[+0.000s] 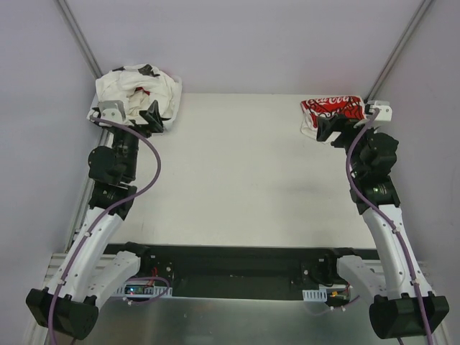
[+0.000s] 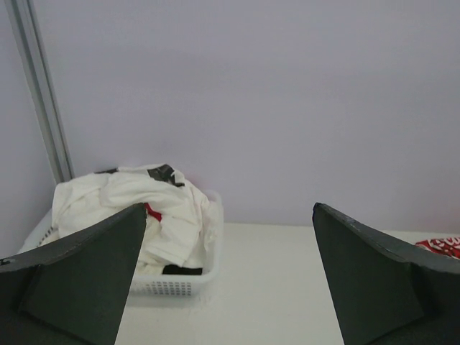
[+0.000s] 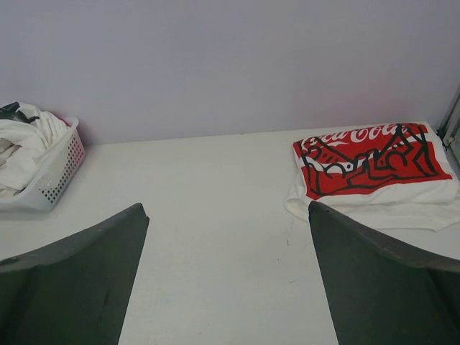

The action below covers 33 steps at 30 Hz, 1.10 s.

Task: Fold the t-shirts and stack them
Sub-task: Grab crumpled tshirt from bin with the left arm

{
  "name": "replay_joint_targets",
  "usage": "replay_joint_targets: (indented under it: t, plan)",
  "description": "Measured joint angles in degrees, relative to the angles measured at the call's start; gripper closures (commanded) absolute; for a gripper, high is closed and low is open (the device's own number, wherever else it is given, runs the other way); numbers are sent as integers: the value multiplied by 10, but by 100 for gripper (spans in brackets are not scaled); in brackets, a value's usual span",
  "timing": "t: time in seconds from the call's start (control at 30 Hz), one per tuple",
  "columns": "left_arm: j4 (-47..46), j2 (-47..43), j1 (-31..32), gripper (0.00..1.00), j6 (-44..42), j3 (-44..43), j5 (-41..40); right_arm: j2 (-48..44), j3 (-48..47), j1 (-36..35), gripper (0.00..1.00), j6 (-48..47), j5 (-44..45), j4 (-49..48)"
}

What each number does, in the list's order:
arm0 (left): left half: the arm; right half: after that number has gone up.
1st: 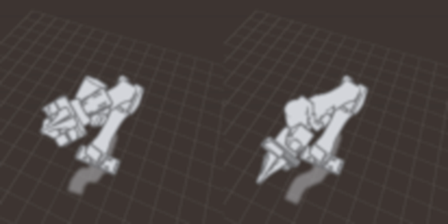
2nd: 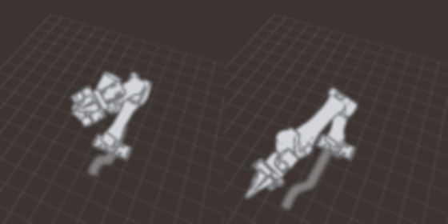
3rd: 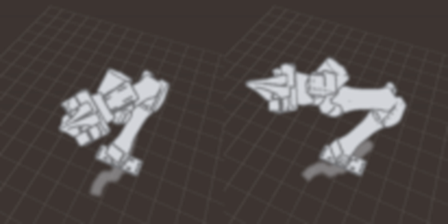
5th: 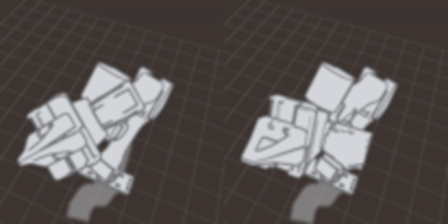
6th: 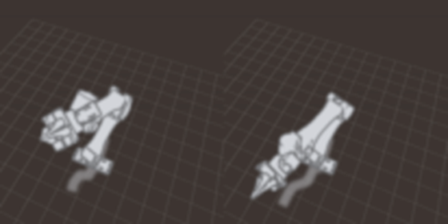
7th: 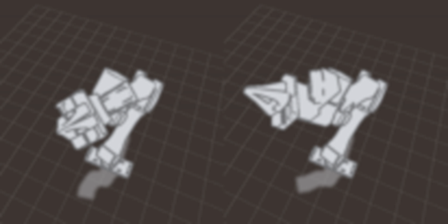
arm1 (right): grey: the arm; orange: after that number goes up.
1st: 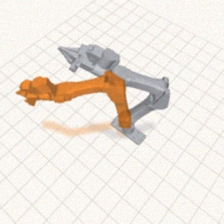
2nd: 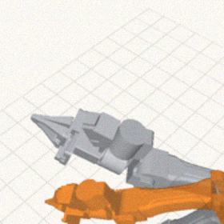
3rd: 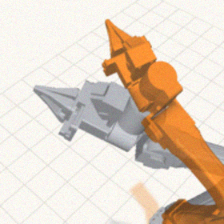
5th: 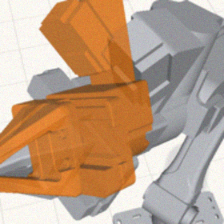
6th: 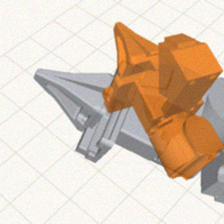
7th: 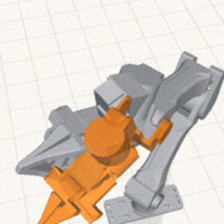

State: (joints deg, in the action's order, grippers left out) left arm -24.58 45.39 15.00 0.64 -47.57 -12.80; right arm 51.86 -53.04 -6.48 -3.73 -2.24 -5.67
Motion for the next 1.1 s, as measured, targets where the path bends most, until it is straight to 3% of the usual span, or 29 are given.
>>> replay_joint_targets:
  t: [0.17, 0.27, 0.47, 0.63, 0.87, 1.1]
  plan:
    - [-78, 87, 0, 1, -76, -59, -10, -37, 22, 0, 4, -4, 1, -27]
    - [-75, 179, -1, 1, -128, -159, -58, -49, 24, 0, 4, -4, 3, -33]
    - [55, 420, -58, 1, -149, -470, -133, -71, 37, 0, 4, -4, 5, -35]
    - [181, 563, -125, 1, -91, -590, -123, -100, 44, 0, 4, -3, 8, -24]
    - [309, 702, -185, 1, 5, -631, -46, -134, 64, 0, 4, 0, 9, 0]
    - [340, 771, -191, 1, 54, -646, 31, -151, 87, 0, 4, 7, 7, 15]
